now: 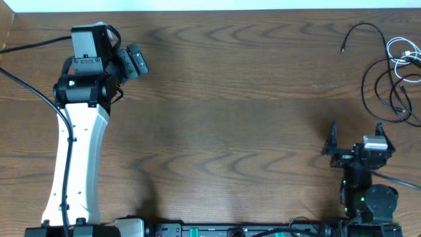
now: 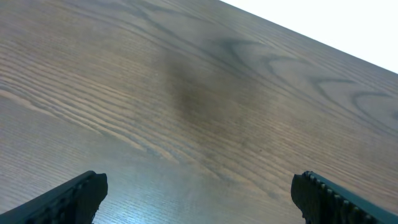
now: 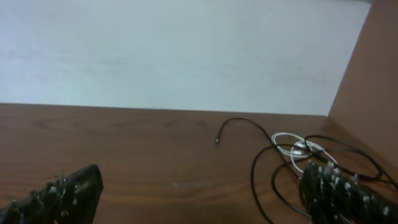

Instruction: Untangle cables

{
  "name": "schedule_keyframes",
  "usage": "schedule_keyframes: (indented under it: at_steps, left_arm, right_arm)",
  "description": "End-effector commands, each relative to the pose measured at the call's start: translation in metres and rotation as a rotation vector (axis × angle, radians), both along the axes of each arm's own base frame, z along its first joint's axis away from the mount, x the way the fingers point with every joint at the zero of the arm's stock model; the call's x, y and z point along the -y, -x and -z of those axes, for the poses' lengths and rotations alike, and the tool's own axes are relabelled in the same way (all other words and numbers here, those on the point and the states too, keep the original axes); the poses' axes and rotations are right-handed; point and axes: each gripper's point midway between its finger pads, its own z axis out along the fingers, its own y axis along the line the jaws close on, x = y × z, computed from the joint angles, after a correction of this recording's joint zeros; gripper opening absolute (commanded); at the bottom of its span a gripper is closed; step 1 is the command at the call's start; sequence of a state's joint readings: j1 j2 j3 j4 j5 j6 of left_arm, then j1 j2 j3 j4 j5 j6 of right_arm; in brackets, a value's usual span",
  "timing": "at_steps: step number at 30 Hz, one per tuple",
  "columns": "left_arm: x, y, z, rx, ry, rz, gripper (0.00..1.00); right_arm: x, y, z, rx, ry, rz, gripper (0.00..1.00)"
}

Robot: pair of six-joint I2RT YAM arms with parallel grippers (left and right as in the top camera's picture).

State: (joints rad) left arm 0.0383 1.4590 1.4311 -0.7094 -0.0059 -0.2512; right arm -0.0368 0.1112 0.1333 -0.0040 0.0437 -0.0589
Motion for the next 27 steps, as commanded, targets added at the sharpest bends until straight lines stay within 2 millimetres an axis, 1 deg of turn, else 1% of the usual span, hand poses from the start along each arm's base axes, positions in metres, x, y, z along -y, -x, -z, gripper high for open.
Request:
schedule_keyframes:
  at_steps: [1,6,11,13,15,27]
  left_arm:
    - [-0.003,0.0,0.003,-0.01,-0.005,-0.007,1.0]
    - [-0.003,0.0,0.004,-0.011,-0.005,-0.007,1.0]
    - [-0.003,0.0,0.003,-0.01,-0.005,-0.007,1.0]
    - [-0.003,0.0,0.004,-0.011,-0.005,-0.007,1.0]
    - [-0.003,0.0,0.004,-0.011,-0.005,-0.007,1.0]
    - [-0.003,0.0,0.004,-0.011,-0.005,-0.007,1.0]
  right_arm:
    - [-0.003,0.001,0.013,0.003,-0.01,-0.014,0.99]
    - [-0.008,0.0,0.032,-0.007,-0.021,-0.037,0.99]
    - [-0.016,0.0,0.057,-0.094,-0.031,-0.077,0.99]
    - [-0.02,0.0,0.057,-0.094,-0.033,-0.098,0.99]
    - [-0.02,0.0,0.056,-0.092,-0.061,-0.097,0.99]
    - [-0.02,0.0,0.056,-0.092,-0.061,-0.096,0.99]
